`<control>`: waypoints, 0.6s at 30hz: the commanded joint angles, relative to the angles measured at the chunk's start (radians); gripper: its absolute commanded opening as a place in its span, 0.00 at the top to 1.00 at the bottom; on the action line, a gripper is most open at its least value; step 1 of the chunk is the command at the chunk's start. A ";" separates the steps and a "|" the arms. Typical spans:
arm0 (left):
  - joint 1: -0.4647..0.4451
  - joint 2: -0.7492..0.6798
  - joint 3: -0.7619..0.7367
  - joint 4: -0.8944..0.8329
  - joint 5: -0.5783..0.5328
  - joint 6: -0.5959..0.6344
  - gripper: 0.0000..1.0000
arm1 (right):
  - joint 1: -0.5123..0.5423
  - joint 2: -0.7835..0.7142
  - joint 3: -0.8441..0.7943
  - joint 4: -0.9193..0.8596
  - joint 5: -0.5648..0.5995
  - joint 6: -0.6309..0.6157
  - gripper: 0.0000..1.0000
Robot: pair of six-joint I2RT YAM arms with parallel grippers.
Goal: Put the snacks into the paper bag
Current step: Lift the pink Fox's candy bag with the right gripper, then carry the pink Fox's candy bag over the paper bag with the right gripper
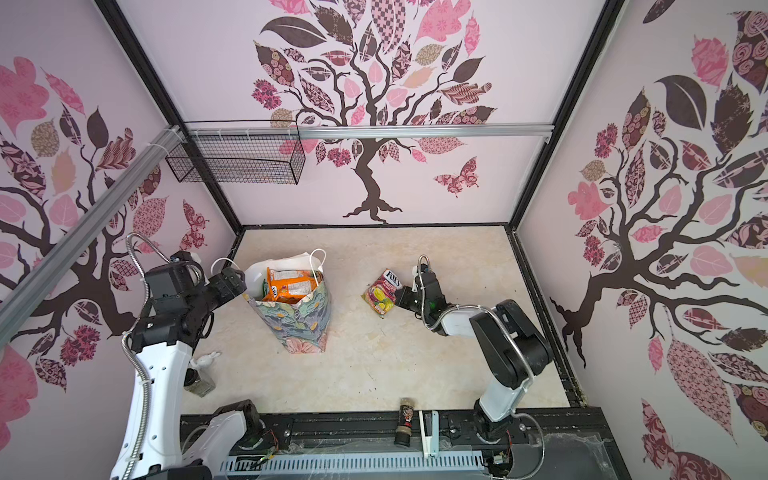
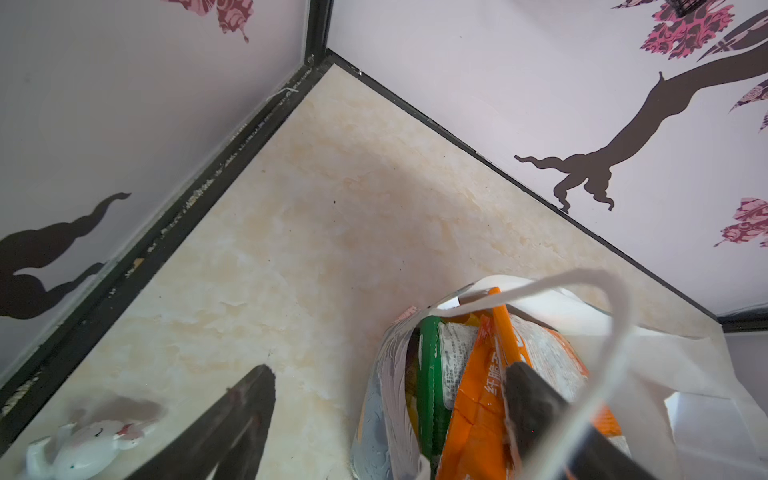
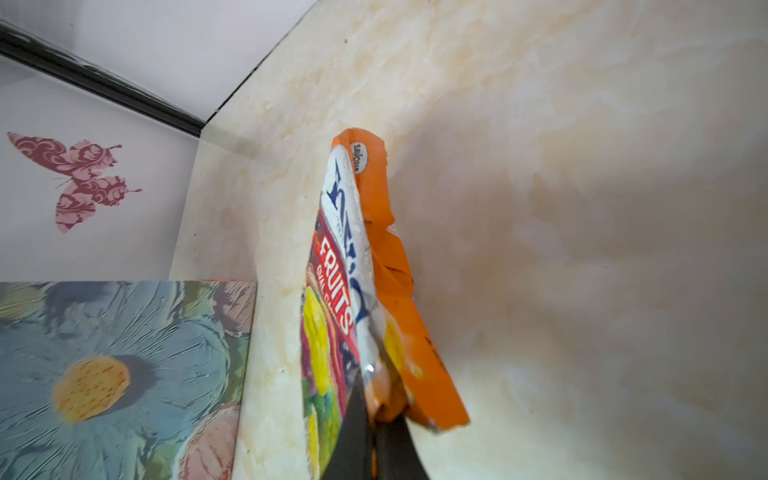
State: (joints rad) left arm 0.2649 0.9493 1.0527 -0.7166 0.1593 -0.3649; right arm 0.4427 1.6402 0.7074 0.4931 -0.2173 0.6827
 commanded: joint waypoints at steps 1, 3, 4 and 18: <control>0.009 0.013 -0.028 0.088 0.093 -0.048 0.12 | -0.002 -0.122 0.023 -0.077 -0.025 -0.099 1.00; 0.015 0.031 -0.017 0.102 0.130 -0.052 0.14 | -0.003 -0.178 0.032 -0.130 -0.040 -0.127 1.00; 0.018 0.040 -0.015 0.113 0.164 -0.049 0.16 | -0.003 -0.201 0.041 -0.157 -0.046 -0.141 1.00; 0.033 -0.005 -0.078 0.164 0.198 -0.042 0.46 | 0.037 -0.506 0.317 -0.587 -0.155 -0.289 1.00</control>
State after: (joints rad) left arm 0.2932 0.9680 1.0115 -0.5953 0.3473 -0.4152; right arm 0.4633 1.1946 0.9363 -0.0242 -0.3092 0.4397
